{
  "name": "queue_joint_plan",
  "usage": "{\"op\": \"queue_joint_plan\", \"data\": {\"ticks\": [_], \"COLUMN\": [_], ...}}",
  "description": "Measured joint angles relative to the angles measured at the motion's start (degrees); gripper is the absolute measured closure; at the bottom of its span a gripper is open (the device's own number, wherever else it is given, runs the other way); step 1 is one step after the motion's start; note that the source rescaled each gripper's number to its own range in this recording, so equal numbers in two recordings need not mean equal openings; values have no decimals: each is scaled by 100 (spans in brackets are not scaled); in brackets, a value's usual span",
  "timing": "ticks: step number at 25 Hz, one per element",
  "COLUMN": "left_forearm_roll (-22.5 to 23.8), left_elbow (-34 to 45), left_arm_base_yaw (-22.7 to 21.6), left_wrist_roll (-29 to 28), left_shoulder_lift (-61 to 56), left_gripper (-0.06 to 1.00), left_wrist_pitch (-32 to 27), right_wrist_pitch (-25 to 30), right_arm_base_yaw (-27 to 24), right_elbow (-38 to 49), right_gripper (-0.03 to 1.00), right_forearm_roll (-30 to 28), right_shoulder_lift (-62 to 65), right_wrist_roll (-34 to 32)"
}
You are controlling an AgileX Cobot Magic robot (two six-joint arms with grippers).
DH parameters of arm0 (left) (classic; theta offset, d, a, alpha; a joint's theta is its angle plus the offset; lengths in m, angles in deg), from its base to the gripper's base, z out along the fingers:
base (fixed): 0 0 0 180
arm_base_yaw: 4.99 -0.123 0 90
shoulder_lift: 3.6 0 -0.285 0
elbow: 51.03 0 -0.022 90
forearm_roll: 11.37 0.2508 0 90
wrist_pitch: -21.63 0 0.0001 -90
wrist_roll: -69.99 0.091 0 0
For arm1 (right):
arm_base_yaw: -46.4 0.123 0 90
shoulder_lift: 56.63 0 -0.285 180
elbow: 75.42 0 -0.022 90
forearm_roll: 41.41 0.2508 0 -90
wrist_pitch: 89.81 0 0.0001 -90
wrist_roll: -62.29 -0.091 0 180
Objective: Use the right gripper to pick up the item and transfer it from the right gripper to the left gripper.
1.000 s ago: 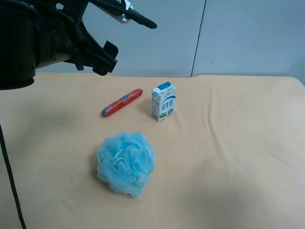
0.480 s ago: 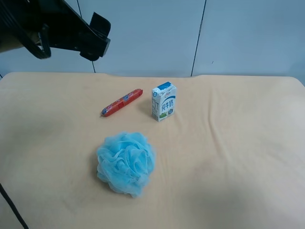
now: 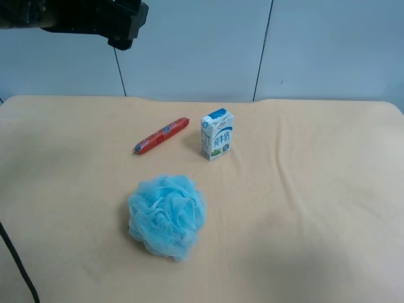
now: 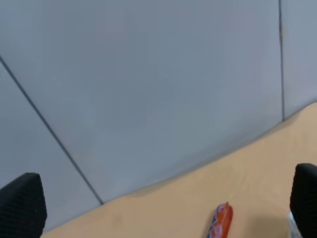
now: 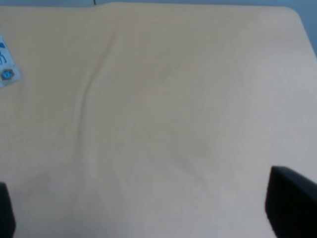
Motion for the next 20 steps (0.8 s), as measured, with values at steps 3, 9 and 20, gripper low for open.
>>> {"op": "queue_joint_plan", "data": {"ticks": [3,9,20], "left_forearm_roll": [0,16,33], "left_elbow": [0,0,1246], "left_arm_base_yaw": [-366,-702,-2076], "left_wrist_roll": [0,0,0], "left_shoulder_lift": [0,0,-256], "left_gripper": [-5,-5,-5], "left_wrist_pitch": [-455,-1113,-3010], "right_wrist_pitch": [0,0,0], "right_arm_base_yaw": [0,0,0], "right_elbow": [0,0,0], "right_gripper": [-3,-3,-3], "right_forearm_roll": [0,0,0], "right_shoulder_lift": [0,0,0], "right_wrist_roll": [0,0,0]}}
